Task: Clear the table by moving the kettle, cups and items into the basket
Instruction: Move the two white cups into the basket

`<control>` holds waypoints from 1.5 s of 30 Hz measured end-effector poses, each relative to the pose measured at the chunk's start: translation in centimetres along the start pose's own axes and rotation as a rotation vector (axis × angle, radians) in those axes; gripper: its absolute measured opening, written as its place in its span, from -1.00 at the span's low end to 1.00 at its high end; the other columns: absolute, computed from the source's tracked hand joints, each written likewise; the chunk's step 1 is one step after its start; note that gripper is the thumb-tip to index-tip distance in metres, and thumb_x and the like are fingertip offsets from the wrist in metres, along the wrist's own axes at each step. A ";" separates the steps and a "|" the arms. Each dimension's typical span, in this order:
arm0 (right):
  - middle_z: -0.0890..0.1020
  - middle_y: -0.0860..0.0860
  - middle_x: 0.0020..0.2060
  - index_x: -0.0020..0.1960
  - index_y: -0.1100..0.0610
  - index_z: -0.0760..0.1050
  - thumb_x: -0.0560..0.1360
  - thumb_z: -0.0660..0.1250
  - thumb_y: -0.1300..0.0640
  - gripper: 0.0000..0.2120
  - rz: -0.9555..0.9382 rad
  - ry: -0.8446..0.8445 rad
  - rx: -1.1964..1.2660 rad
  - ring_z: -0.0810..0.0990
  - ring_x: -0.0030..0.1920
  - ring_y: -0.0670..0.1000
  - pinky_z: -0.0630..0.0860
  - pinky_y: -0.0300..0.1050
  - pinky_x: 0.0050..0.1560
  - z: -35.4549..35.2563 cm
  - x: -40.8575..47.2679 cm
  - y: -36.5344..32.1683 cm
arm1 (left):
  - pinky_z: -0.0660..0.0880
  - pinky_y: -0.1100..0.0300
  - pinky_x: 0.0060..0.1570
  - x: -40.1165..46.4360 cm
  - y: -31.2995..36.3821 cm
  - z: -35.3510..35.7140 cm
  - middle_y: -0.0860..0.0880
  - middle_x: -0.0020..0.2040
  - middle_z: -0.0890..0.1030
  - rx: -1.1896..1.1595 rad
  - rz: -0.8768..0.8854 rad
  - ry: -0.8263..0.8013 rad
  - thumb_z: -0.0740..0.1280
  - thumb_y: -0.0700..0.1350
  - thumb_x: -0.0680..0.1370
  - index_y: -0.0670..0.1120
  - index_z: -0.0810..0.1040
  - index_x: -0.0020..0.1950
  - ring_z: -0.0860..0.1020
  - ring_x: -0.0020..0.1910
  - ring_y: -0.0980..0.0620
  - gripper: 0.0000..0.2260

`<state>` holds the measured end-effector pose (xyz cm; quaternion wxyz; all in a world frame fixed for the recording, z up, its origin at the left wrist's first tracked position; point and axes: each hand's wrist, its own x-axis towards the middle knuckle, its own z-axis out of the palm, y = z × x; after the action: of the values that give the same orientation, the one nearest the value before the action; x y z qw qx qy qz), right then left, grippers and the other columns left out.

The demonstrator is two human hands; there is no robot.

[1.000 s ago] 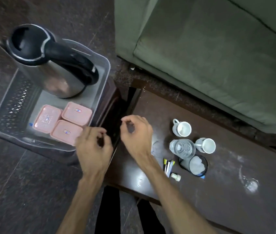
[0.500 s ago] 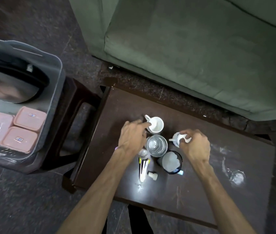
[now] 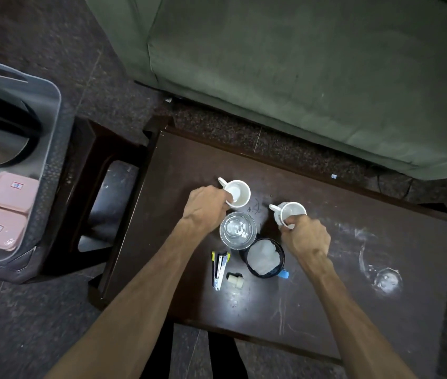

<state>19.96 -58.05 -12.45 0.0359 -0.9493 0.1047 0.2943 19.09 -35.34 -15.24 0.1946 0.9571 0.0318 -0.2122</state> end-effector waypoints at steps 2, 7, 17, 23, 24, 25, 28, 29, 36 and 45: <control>0.74 0.17 0.04 0.29 -0.10 0.65 0.57 0.41 -0.07 -0.70 0.003 0.016 0.008 0.71 0.08 0.25 0.63 0.03 0.06 0.2 0.1 0.1 | 0.52 0.05 0.15 -0.1 -0.1 0.1 -0.03 0.17 0.72 -0.020 0.032 0.029 0.34 -0.06 0.59 0.09 0.69 0.19 0.66 0.17 -0.17 -0.78; 0.73 0.23 -0.09 0.16 0.02 0.70 0.58 0.39 -0.07 -0.75 -0.050 0.143 0.063 0.70 -0.04 0.31 0.60 0.02 -0.05 -1.5 0.2 -1.7 | 0.59 0.05 0.01 -1.5 -0.8 -1.0 -0.01 0.06 0.72 -0.131 0.021 0.198 0.36 -0.06 0.57 0.02 0.70 0.09 0.67 0.05 -0.17 -0.84; 0.76 0.11 -0.22 0.16 -0.01 0.69 0.53 0.42 0.04 -0.78 -0.570 0.309 0.277 0.69 -0.09 0.33 0.63 0.11 -0.05 -7.3 -6.0 -19.3 | 0.55 0.10 -0.29 -10.2 -8.3 -9.5 0.01 -0.09 0.71 -0.361 -0.206 0.691 0.48 -0.16 0.50 -0.01 0.74 0.06 0.64 -0.25 -0.10 -0.84; 0.73 0.12 -0.23 0.13 -0.01 0.67 0.56 0.36 0.07 -0.81 -0.873 0.239 0.222 0.66 -0.09 0.31 0.59 0.11 -0.10 -6.0 -12.9 -30.7 | 0.57 0.02 -0.23 -16.8 -16.3 -13.7 -0.07 -0.11 0.71 -0.374 -0.429 0.866 0.49 -0.18 0.51 -0.03 0.75 0.08 0.66 -0.20 -0.16 -0.84; 0.72 0.12 -0.24 0.11 0.00 0.66 0.56 0.35 0.06 -0.83 -0.915 0.229 0.210 0.66 -0.10 0.31 0.59 0.10 -0.11 -5.5 -14.0 -32.5 | 0.57 0.02 -0.24 -17.8 -17.9 -14.0 -0.07 -0.12 0.71 -0.367 -0.452 0.899 0.50 -0.17 0.52 -0.04 0.75 0.07 0.66 -0.23 -0.15 -0.85; 0.71 0.12 -0.25 0.09 0.01 0.65 0.57 0.34 0.06 -0.85 -0.954 0.216 0.195 0.65 -0.10 0.31 0.58 0.08 -0.12 -5.0 -15.0 -34.2 | 0.57 0.03 -0.27 -18.8 -19.3 -14.3 -0.07 -0.13 0.71 -0.354 -0.468 0.930 0.51 -0.16 0.52 -0.06 0.75 0.06 0.65 -0.28 -0.13 -0.86; 0.72 0.14 -0.18 0.07 0.04 0.60 0.57 0.31 0.04 -0.85 -1.051 0.170 0.138 0.64 -0.04 0.33 0.50 0.08 -0.13 -3.2 -17.4 -39.1 | 0.55 0.06 -0.34 -21.5 -23.5 -14.7 -0.04 -0.15 0.71 -0.307 -0.539 0.977 0.48 -0.12 0.54 -0.06 0.75 0.06 0.62 -0.36 -0.08 -0.87; 0.72 0.16 -0.16 0.07 0.05 0.59 0.57 0.30 0.04 -0.84 -1.077 0.153 0.128 0.63 -0.03 0.34 0.49 0.09 -0.13 -2.5 -18.1 -40.5 | 0.54 0.06 -0.35 -22.2 -24.8 -14.7 -0.05 -0.15 0.71 -0.292 -0.566 0.985 0.48 -0.11 0.54 -0.05 0.75 0.07 0.62 -0.37 -0.08 -0.87; 0.65 0.27 -0.19 -0.06 0.15 0.59 0.57 0.31 0.11 -0.86 -1.176 -0.006 0.076 0.59 -0.12 0.38 0.32 -0.01 -0.24 2.5 -22.4 -47.7 | 0.53 0.02 -0.34 -25.8 -31.8 -14.1 -0.12 -0.18 0.74 -0.211 -0.739 0.963 0.41 -0.05 0.55 -0.06 0.75 0.06 0.66 -0.31 -0.22 -0.82; 0.68 0.28 -0.11 -0.03 0.16 0.61 0.53 0.28 0.20 -0.87 -1.220 0.005 -0.030 0.61 -0.02 0.40 0.47 0.10 -0.13 4.3 -22.4 -53.9 | 0.54 -0.01 -0.37 -25.7 -35.1 -13.8 -0.17 -0.25 0.71 -0.246 -0.792 0.885 0.35 -0.09 0.49 -0.07 0.75 -0.04 0.66 -0.29 -0.25 -0.82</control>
<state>11.40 -0.95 -2.97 0.1846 -0.8392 -0.4619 0.2198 -3.82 2.91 -5.61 0.1782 0.8403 0.4880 0.1549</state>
